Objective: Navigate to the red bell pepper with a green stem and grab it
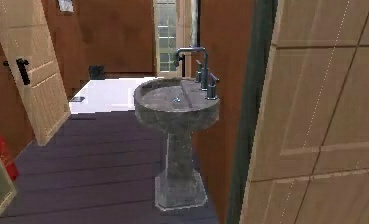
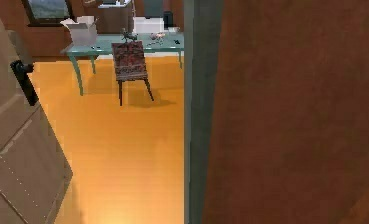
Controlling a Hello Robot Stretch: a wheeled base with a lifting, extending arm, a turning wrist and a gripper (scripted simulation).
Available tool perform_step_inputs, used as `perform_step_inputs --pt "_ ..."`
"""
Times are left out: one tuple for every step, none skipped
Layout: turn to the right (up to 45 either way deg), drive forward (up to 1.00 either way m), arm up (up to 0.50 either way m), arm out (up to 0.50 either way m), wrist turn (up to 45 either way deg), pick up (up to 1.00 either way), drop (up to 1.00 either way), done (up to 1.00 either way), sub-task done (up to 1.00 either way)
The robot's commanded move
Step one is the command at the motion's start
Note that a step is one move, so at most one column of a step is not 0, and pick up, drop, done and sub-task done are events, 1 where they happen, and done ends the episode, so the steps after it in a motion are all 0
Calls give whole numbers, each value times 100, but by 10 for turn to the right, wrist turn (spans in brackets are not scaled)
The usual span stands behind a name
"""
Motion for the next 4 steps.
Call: perform_step_inputs --pt "270 0 0 0 0 0 0 0 0" --pt "0 40 0 0 0 0 0 0 0" --pt "450 0 0 0 0 0 0 0 0" --pt "90 0 0 0 0 0 0 0 0"
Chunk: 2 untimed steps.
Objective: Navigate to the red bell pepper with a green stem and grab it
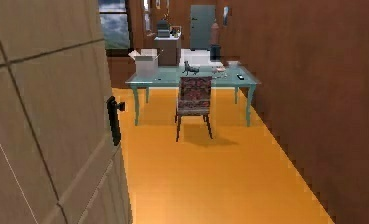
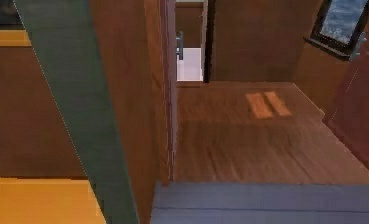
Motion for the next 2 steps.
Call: perform_step_inputs --pt "0 100 0 0 0 0 0 0 0" --pt "90 0 0 0 0 0 0 0 0"
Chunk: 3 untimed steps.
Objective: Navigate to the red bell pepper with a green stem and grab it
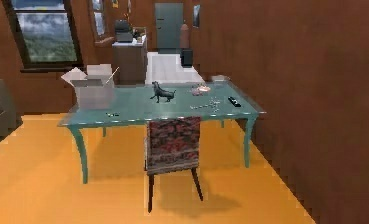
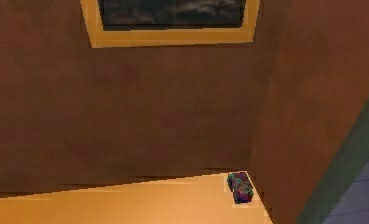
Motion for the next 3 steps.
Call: perform_step_inputs --pt "0 25 0 0 0 0 0 0 0" --pt "-450 0 0 0 0 0 0 0 0" --pt "-60 0 0 0 0 0 0 0 0"
